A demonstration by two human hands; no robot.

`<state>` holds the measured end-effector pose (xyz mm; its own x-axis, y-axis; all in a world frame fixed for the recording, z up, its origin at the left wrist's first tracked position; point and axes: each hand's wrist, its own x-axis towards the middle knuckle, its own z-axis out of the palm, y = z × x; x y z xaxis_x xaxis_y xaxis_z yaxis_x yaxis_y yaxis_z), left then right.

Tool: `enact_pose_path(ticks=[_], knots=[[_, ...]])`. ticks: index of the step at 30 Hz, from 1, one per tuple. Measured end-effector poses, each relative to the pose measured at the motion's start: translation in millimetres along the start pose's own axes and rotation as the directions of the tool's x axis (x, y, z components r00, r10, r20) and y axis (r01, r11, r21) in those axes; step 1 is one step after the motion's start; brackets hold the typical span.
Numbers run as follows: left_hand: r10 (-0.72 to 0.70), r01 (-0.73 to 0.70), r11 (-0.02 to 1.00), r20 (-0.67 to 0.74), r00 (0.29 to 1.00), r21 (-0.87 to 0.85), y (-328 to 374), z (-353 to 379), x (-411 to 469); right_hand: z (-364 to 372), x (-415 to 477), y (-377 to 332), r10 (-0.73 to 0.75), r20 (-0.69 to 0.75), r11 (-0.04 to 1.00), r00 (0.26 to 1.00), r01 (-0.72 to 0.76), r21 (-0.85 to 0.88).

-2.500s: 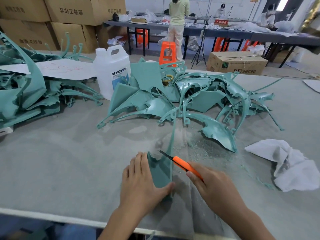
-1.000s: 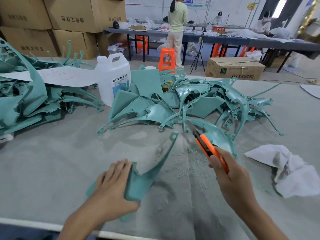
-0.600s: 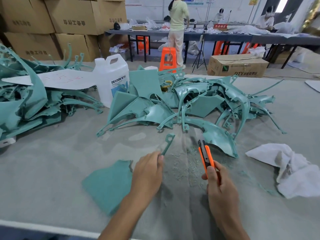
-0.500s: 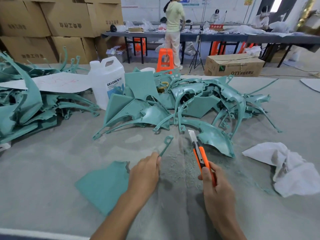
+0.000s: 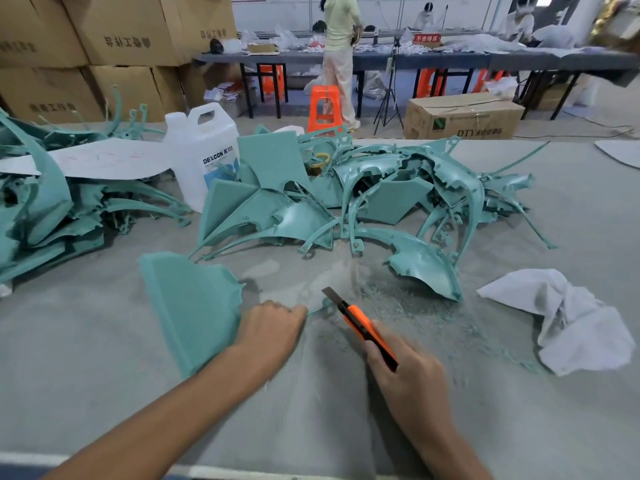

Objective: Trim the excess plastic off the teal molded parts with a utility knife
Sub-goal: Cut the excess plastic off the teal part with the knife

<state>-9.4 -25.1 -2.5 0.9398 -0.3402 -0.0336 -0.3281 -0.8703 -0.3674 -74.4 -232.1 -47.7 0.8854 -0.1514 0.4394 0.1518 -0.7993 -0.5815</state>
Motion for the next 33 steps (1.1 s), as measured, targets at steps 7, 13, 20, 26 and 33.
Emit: enact_pose_path(ticks=[7, 13, 20, 26, 33], knots=[[-0.067, 0.066, 0.995, 0.003, 0.998, 0.076, 4.8, 1.1, -0.9, 0.1, 0.0, 6.8, 0.07, -0.008, 0.997, 0.997, -0.07, 0.012], [-0.031, 0.031, 1.0, -0.027, 0.999, -0.001, 5.5, 8.3, 0.6, 0.5, -2.6, 3.3, -0.002, 0.027, 1.0, 1.0, 0.002, 0.012], [-0.092, 0.091, 0.995, -0.009, 0.996, -0.04, 4.6, 27.8, 6.4, -2.0, -1.2, 4.6, 0.056, 0.001, 0.997, 0.998, -0.056, 0.053], [-0.092, 0.09, 0.989, -0.015, 0.996, -0.119, 4.5, 25.1, 3.4, -1.3, 0.7, 9.4, 0.121, 0.025, 0.988, 0.992, -0.123, 0.096], [-0.083, 0.062, 0.963, -0.07, 0.994, -0.261, -2.9, 10.0, 5.6, 0.8, 2.5, 15.2, 0.228, -0.034, 0.965, 0.973, -0.221, 0.143]])
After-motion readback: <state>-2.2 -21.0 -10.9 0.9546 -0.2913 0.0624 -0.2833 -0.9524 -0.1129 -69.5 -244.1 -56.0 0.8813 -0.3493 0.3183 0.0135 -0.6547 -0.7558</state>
